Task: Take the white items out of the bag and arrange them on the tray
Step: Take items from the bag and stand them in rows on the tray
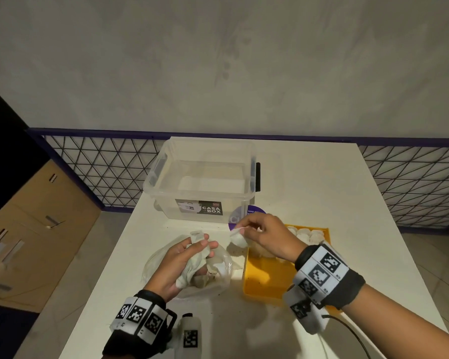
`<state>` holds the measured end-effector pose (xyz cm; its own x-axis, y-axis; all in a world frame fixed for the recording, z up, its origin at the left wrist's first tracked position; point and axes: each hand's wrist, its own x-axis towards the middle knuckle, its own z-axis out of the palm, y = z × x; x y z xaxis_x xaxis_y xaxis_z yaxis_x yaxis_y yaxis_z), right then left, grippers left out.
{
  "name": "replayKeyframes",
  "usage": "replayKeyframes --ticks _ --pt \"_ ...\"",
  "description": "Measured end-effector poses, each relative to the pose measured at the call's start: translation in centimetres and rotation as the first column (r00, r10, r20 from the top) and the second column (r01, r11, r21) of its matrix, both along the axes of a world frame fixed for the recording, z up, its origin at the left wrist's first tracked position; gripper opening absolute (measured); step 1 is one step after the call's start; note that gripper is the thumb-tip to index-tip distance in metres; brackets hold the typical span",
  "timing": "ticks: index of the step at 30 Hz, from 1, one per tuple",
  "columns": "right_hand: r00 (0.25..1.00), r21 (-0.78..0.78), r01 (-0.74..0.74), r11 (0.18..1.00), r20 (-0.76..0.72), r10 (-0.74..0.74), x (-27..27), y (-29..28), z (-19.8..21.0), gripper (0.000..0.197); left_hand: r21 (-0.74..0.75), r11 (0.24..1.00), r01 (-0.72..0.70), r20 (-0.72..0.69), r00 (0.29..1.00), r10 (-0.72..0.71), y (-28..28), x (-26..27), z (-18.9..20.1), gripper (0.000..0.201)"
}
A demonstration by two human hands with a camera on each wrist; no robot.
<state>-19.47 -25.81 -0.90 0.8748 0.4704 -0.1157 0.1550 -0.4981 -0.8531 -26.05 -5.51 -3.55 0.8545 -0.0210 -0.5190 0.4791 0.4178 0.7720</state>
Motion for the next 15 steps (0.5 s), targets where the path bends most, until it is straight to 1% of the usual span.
replayKeyframes --ticks 2,4,6,8,10,12,13,15 --pt "0.998 -0.001 0.060 0.998 -0.005 -0.060 0.1 -1.9 0.0 0.015 0.010 1.000 0.005 -0.005 1.000 -0.005 0.1 -0.1 -0.1 0.022" --pt "0.994 -0.032 0.109 0.994 0.008 -0.109 0.2 -4.3 -0.1 0.012 0.017 1.000 0.014 -0.007 1.000 -0.014 0.2 -0.2 -0.2 0.024" --pt "0.990 -0.105 0.142 0.984 0.039 -0.138 0.2 -7.0 -0.4 0.018 0.019 1.000 0.019 -0.011 1.000 -0.019 0.2 -0.1 -0.2 0.026" --pt "0.983 -0.216 0.179 0.960 0.070 -0.168 0.1 -9.3 -0.7 0.024 0.019 1.000 0.018 -0.013 1.000 -0.018 0.0 0.0 -0.2 0.024" --pt "0.977 -0.382 0.207 0.901 0.132 -0.168 0.0 -11.0 -1.4 0.024 0.029 0.999 0.028 -0.015 1.000 -0.027 -0.2 0.1 -0.2 0.023" --pt "0.975 -0.524 0.213 0.824 0.168 -0.145 -0.3 -11.8 -2.6 0.020 0.048 0.998 0.043 -0.017 0.999 -0.043 -0.6 0.3 -0.1 0.023" --pt "0.975 -0.564 0.215 0.798 0.168 -0.144 -0.5 -12.0 -3.2 0.017 0.056 0.997 0.048 -0.020 0.999 -0.047 -0.8 0.4 -0.1 0.023" --pt "0.974 -0.597 0.227 0.770 0.152 -0.170 -0.8 -12.1 -4.6 0.014 0.061 0.997 0.055 -0.031 0.998 -0.053 -1.1 0.5 0.1 0.025"
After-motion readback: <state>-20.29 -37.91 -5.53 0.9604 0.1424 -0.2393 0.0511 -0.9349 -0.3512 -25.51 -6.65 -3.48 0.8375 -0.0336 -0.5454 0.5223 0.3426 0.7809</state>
